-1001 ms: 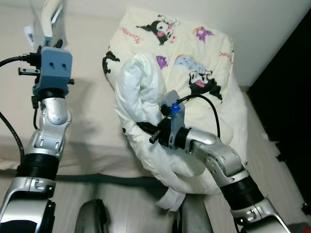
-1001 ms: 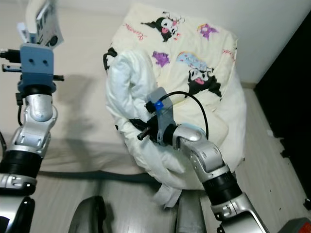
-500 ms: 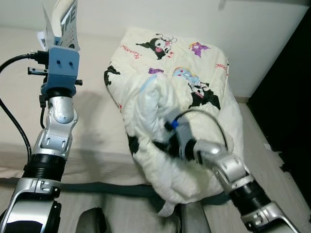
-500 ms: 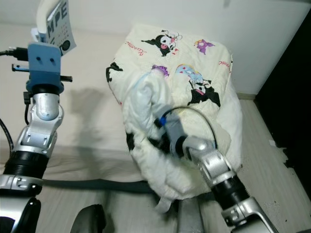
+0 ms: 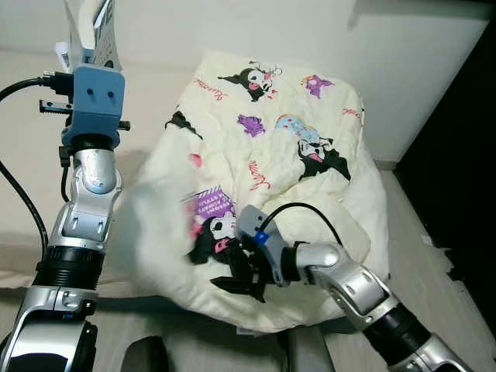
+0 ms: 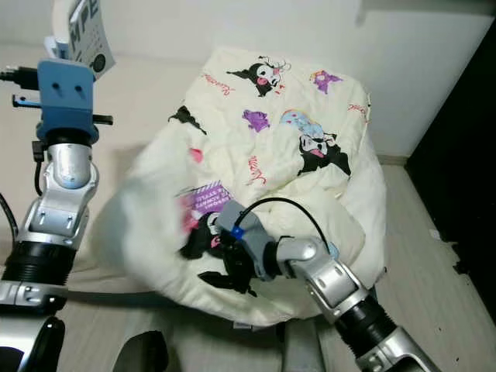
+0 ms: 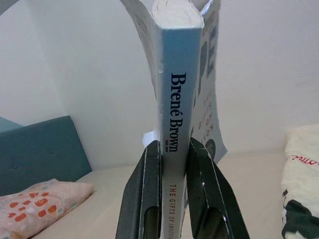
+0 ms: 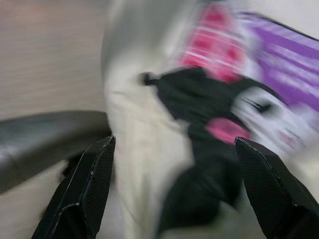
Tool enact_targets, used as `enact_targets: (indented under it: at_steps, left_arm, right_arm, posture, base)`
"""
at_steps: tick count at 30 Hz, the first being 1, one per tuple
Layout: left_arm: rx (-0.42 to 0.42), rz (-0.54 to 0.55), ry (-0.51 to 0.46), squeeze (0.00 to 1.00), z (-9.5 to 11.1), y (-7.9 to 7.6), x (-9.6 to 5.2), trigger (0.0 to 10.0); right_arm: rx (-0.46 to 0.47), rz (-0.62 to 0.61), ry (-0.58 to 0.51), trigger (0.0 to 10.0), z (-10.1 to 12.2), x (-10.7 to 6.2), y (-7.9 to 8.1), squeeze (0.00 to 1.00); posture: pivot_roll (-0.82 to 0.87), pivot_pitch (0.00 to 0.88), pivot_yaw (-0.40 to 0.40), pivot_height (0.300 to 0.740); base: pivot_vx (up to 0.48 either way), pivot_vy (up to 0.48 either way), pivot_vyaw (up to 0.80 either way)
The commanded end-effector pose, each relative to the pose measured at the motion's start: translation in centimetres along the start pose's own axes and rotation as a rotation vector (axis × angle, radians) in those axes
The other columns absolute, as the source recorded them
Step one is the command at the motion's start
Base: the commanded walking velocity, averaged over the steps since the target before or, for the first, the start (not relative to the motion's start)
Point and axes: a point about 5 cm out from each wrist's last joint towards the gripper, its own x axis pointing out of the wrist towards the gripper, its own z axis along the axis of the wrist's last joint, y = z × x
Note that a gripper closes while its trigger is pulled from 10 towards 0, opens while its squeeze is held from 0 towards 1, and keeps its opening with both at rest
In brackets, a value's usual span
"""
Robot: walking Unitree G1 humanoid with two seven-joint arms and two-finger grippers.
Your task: Clean up the room
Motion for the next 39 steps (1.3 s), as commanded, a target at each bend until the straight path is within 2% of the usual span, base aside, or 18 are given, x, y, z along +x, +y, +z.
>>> enact_targets:
  at_steps: [1,2,5,7,8,9,10,12,13,17,26,28,29,31,34,35,38,39]
  left_arm:
    - [0.001,0.007,-0.038,0.0,0.8,0.2,0.1,0.0]
    - [0.001,0.007,-0.038,0.0,0.8,0.2,0.1,0.0]
    - [-0.001,-0.004,-0.041,0.0,1.1,0.1,0.3,0.0]
    - [-0.001,-0.004,-0.041,0.0,1.1,0.1,0.3,0.0]
    - [-0.007,-0.013,-0.04,0.0,1.1,-0.2,0.2,0.0]
    - [-0.007,-0.013,-0.04,0.0,1.1,-0.2,0.2,0.0]
    - [-0.016,-0.027,-0.037,0.0,1.2,-0.5,0.1,0.0]
    - [-0.016,-0.027,-0.037,0.0,1.2,-0.5,0.1,0.0]
    - [-0.027,-0.044,-0.034,0.0,1.2,-1.0,-0.1,0.0]
    - [-0.047,-0.089,-0.019,0.0,1.0,-1.7,-0.6,0.0]
    - [-0.038,-0.104,0.054,0.0,-1.0,-1.0,-1.5,0.0]
    - [-0.056,-0.117,0.18,0.0,-3.9,-0.8,-3.3,0.0]
    - [-0.056,-0.117,0.18,0.0,-3.9,-0.8,-3.3,0.0]
    - [-0.125,-0.093,0.35,0.0,-6.9,-0.3,-5.4,0.0]
    - [-0.151,-0.079,0.403,0.0,-7.7,-0.1,-6.1,0.0]
    - [-0.19,-0.058,0.478,0.0,-9.0,0.4,-7.2,10.0]
    - [-0.211,-0.023,0.58,0.0,-11.0,1.8,-9.1,10.0]
    - [-0.2,-0.016,0.598,0.0,-11.5,2.4,-9.6,10.0]
  right_arm:
    - [0.011,-0.064,0.029,10.0,-0.6,-1.0,-0.9,0.0]
    - [0.011,-0.064,0.029,10.0,-0.6,-1.0,-0.9,0.0]
    - [0.099,-0.518,0.089,10.0,-2.0,-5.8,-6.6,0.0]
    - [0.099,-0.518,0.089,10.0,-2.0,-5.8,-6.6,0.0]
    - [0.169,-0.704,0.067,10.0,-2.4,-8.2,-8.5,0.0]
    - [0.169,-0.704,0.067,10.0,-2.4,-8.2,-8.5,0.0]
    - [0.23,-0.862,0.014,10.0,-2.6,-10.6,-10.0,0.0]
    - [0.23,-0.862,0.014,10.0,-2.6,-10.6,-10.0,0.0]
    - [0.305,-0.957,-0.052,10.0,-3.0,-12.8,-10.8,0.0]
    - [0.421,-0.911,-0.163,10.0,-5.0,-15.6,-10.1,0.0]
    - [0.456,-0.763,-0.24,10.0,-6.4,-15.4,-7.9,0.0]
    - [0.481,-0.772,-0.242,10.0,-7.9,-14.9,-7.5,0.0]
    - [0.481,-0.772,-0.242,10.0,-7.9,-14.9,-7.5,0.0]
    - [0.488,-0.793,-0.281,10.0,-8.3,-14.5,-7.7,0.0]
    - [0.486,-0.796,-0.299,10.0,-8.2,-14.4,-7.8,0.0]
    - [0.486,-0.801,-0.314,10.0,-8.1,-14.2,-8.0,0.0]
    - [0.485,-0.866,-0.261,10.0,-8.6,-14.1,-8.7,0.0]
    - [0.504,-0.892,-0.231,6.2,-9.2,-14.1,-8.9,0.0]
  posture:
    - [-0.07,0.033,-0.02,0.5]
    - [-0.07,0.033,-0.02,0.5]
    - [-0.08,0.036,-0.015,0.5]
    - [-0.08,0.036,-0.015,0.5]
    - [-0.09,0.035,-0.012,0.5]
    - [-0.09,0.035,-0.012,0.5]
    - [-0.1,0.037,-0.007,0.5]
    - [-0.1,0.037,-0.007,0.5]
    - [-0.1,0.038,-0.005,0.5]
    - [-0.1,0.045,0.002,0.5]
    - [-0.09,0.049,0.009,0.5]
    - [-0.08,0.056,0.027,0.5]
    - [-0.08,0.056,0.027,0.5]
    - [-0.07,0.059,0.039,0.5]
    - [-0.07,0.059,0.039,0.5]
    - [-0.06,0.061,0.046,0.5]
    - [-0.04,0.067,0.043,0.5]
    - [-0.03,0.07,0.042,0.5]
  base:
    - [0.0,0.0,0.0]
    - [0.0,0.0,0.0]
    - [0.0,0.0,0.0]
    - [0.0,0.0,0.0]
    - [0.0,0.0,0.0]
    - [0.0,0.0,0.0]
    - [0.0,0.0,0.0]
    - [0.0,0.0,0.0]
    - [0.0,0.0,0.0]
    - [0.0,0.0,0.0]
    - [0.0,0.0,0.0]
    - [0.0,0.0,0.0]
    - [0.0,0.0,0.0]
    - [0.0,0.0,0.0]
    - [0.0,0.0,0.0]
    - [0.0,0.0,0.0]
    - [0.0,0.0,0.0]
    - [0.0,0.0,0.0]
